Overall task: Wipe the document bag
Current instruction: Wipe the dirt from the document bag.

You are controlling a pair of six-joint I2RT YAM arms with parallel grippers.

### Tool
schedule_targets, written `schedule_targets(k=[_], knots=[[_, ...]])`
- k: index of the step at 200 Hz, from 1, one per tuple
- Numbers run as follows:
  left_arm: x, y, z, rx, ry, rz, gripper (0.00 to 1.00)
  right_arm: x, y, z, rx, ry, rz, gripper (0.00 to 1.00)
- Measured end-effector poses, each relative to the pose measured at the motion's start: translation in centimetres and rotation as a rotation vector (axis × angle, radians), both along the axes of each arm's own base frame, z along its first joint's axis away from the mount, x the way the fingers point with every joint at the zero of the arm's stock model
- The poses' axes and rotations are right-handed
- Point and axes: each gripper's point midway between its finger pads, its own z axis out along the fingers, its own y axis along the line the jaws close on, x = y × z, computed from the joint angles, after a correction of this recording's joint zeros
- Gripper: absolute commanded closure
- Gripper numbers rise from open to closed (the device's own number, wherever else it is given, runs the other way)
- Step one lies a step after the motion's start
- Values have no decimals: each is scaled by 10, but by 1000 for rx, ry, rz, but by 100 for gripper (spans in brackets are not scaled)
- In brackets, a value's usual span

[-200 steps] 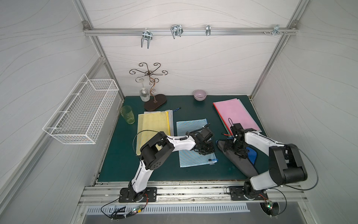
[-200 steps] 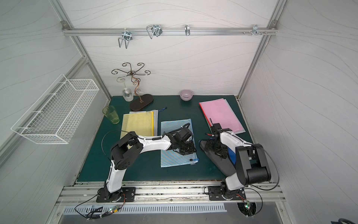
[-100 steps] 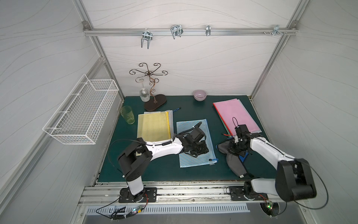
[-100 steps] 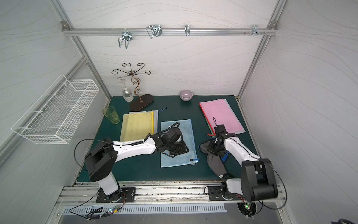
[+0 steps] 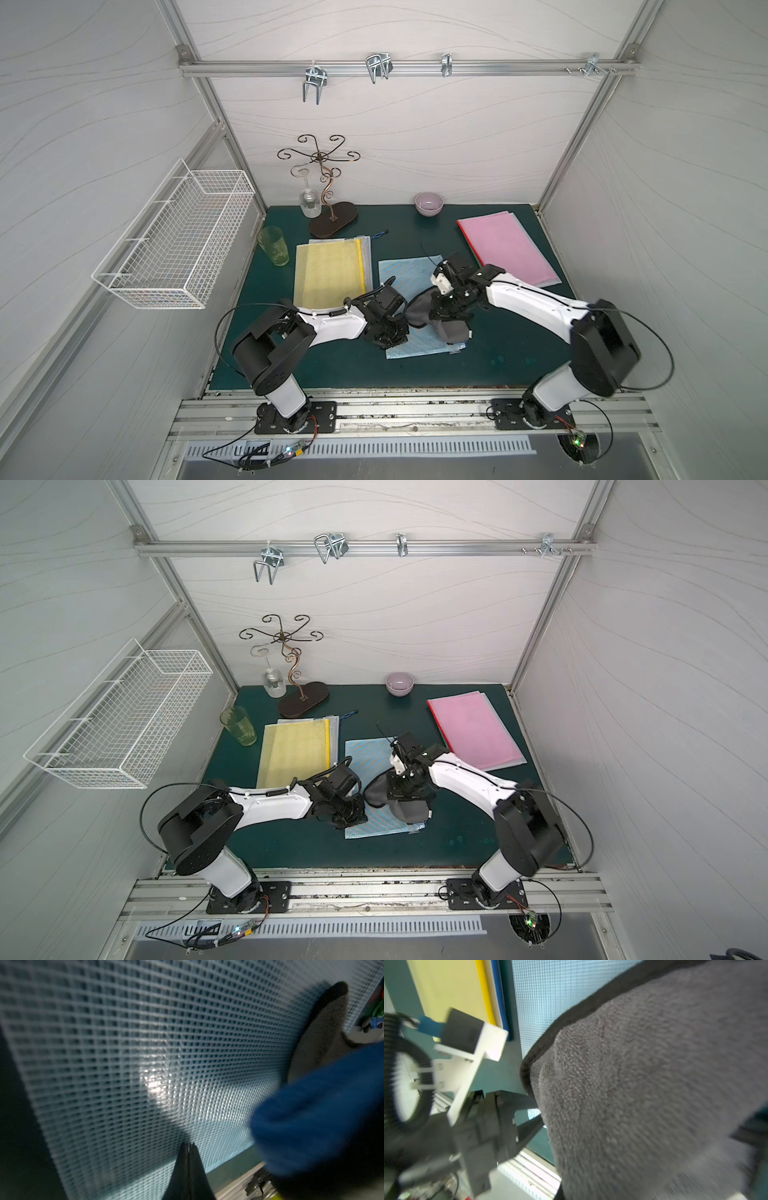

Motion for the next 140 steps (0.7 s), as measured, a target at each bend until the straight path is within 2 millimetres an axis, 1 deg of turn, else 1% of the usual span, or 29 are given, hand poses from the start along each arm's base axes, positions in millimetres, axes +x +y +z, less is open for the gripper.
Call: schedule_targets(k=[11,25,37,48,59,80,91,99,107,119,128,140], knots=[[0,0,0,-10,5,10,100,4,16,-17,7,49,21,100],[0,1,0,-22,4,21,100,16,32,-36,2,88,35,100],[0,1,0,-28,0,29,100,35,44,-52,3,102,30,100],[0,2,0,-31,-2,35,100,54,53,-56,35,117,17,100],[-1,3,0,-34,-4,39,100,82,60,-54,64,97,-5,100],[-1,4,0,-36,-7,41,100,154,73,-48,115,-9,-55,100],[-1,5,0,-35,-8,44,100,180,77,-45,133,-52,-66,100],[-1,6,0,-33,-9,47,100,192,77,-43,136,-75,-71,100],[-1,7,0,-32,-10,50,100,196,77,-42,133,-92,-64,100],[-2,9,0,-32,-10,52,100,186,80,-44,120,-93,-32,100],[-1,9,0,-34,-9,53,100,167,82,-49,104,-79,4,100],[-1,9,0,-35,-9,54,100,128,81,-56,82,-30,52,100]])
